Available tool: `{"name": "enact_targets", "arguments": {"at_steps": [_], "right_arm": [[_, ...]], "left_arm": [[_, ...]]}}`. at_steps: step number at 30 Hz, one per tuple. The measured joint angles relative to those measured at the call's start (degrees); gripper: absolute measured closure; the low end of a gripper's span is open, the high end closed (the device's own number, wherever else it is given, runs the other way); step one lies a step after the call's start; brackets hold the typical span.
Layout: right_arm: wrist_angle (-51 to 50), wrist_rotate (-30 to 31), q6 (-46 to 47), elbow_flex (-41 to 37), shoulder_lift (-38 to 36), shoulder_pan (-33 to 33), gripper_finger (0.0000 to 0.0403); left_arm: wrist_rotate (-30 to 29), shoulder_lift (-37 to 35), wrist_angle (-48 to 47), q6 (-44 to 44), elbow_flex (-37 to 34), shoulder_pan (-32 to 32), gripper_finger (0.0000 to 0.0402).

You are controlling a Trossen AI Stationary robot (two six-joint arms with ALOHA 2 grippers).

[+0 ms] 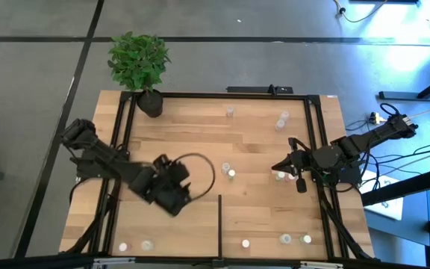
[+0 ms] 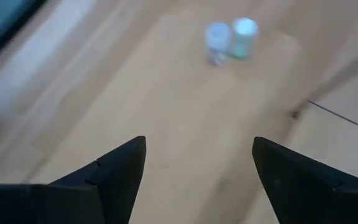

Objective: Pick and place medicine bottles onto shelf by color
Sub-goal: Put the top left green pill bottle on the shelf

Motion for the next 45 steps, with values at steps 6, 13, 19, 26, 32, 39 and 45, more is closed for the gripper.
{"name": "enact_targets", "arguments": {"at_steps": [6, 13, 19, 26, 32, 39, 45], "right_arm": [[0.0, 0.0, 0.0, 0.0, 0.0, -0.01, 0.0386], [0.0, 0.0, 0.0, 0.0, 0.0, 0.0, 0.0386], [0.07, 0.0, -0.01, 0.0, 0.02, -0.01, 0.0386], [0.09, 0.0, -0.02, 0.0, 0.04, 0.0, 0.0386], [1.13, 0.0, 5.17, 0.0, 0.05, -0.01, 0.0386], [2.99, 0.41, 4.55, 0.0, 0.04, -0.02, 0.0386], [2.62, 0.02, 4.41, 0.0, 0.2, -0.02, 0.0386]], "left_arm": [[1.7, 0.0, 0.09, 5.72, 0.0, 9.08, 0.0113], [5.55, -0.31, -0.15, 10.63, 0.0, 13.94, 0.0113], [3.81, -1.49, -6.25, 9.79, 0.02, 11.4, 0.0113], [-4.6, -5.96, -12.47, 3.03, 0.02, 4.87, 0.0113], [-7.03, -8.52, -11.89, 2.69, 0.04, 1.8, 0.0113], [-8.42, -8.63, -11.82, 2.57, 0.04, 1.43, 0.0113], [-8.83, -8.63, -11.8, 0.79, 0.04, 1.55, 0.0113]]}}
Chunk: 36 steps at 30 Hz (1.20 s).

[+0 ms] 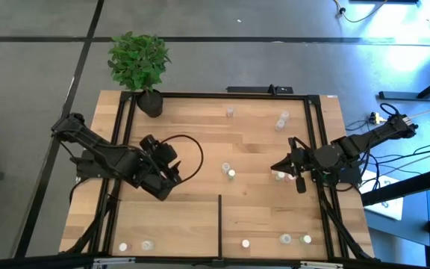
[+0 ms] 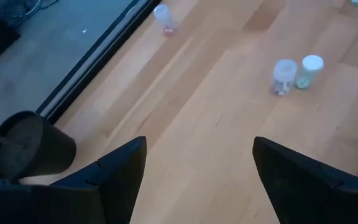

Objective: Pick and place medicine bottles onto shelf by color
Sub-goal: Put the top left green pill bottle on the shelf

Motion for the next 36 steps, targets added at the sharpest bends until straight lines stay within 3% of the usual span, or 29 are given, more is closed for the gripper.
{"name": "enact_targets", "arguments": {"at_steps": [14, 21, 29, 36], "right_arm": [[0.59, -0.02, 1.86, 0.0, 2.2, 0.0, 0.0373], [1.87, 5.15, 1.44, 0.0, 4.44, 0.0, 0.0283], [5.1, 6.48, -3.79, 0.0, 7.78, 0.0, 0.0169], [12.34, 7.06, -11.91, 0.0, 11.75, 0.0, 0.0146]], "left_arm": [[0.04, 0.03, 0.0, -3.96, 0.0, 0.08, 0.0113], [0.04, 0.04, -0.01, -4.95, 0.0, 0.06, 0.0113], [0.07, 0.04, -0.02, -6.05, -0.02, 0.06, 0.0113], [0.07, 0.04, 0.0, -6.89, -0.02, 0.06, 0.0113]]}}
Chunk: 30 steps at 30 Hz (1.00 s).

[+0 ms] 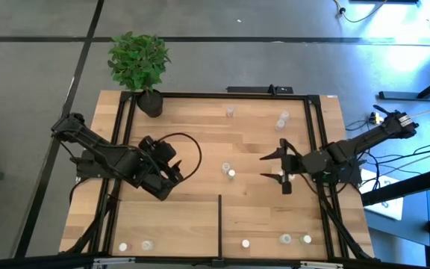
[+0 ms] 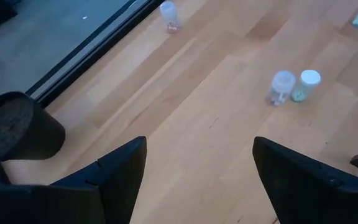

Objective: Pick and place medicine bottles onto shelf by color
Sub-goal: Put the top left green pill bottle on the shelf

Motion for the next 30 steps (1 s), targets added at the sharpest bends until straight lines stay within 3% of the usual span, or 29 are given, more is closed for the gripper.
{"name": "enact_targets", "arguments": {"at_steps": [9, 15, 23, 30], "right_arm": [[4.49, -0.66, -0.44, 0.0, 10.32, -2.96, 0.0146], [10.49, -4.2, 0.12, 0.0, 19.31, -5.66, 0.0146], [20.01, -4.24, 1.94, 0.0, 29.93, -8.04, 0.0146], [26.41, -9.29, 1.33, 0.0, 37.14, -8.77, 0.0146]], "left_arm": [[1.14, 0.0, -0.02, -0.63, 0.0, -0.15, 0.0113], [2.6, 0.0, -0.01, -0.63, 0.0, -0.15, 0.0113], [2.59, 0.0, -0.02, 1.28, 0.0, -0.15, 0.0113], [2.59, 0.0, -0.02, 1.31, 0.0, -0.15, 0.0113]]}}
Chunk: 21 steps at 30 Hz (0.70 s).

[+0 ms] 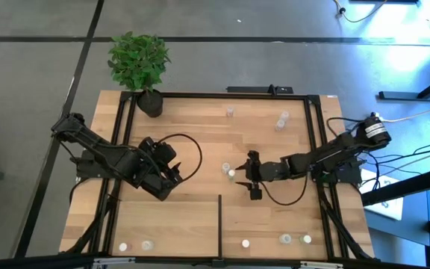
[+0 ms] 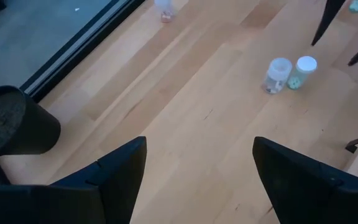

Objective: Pick and place medicine bottles onto shelf by color
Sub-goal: Put the top left green pill bottle on the shelf

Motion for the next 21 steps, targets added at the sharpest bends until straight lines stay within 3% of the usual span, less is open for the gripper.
{"name": "enact_targets", "arguments": {"at_steps": [11, 21], "right_arm": [[5.68, 3.24, -0.05, 0.07, 7.15, -0.04, 0.0146], [6.67, 3.19, 0.09, 0.04, 7.85, -0.02, 0.0146]], "left_arm": [[0.01, 0.0, 0.0, -0.06, -0.02, -0.02, 0.0113], [0.01, 0.0, 0.02, -0.24, -0.02, -0.02, 0.0113]]}}
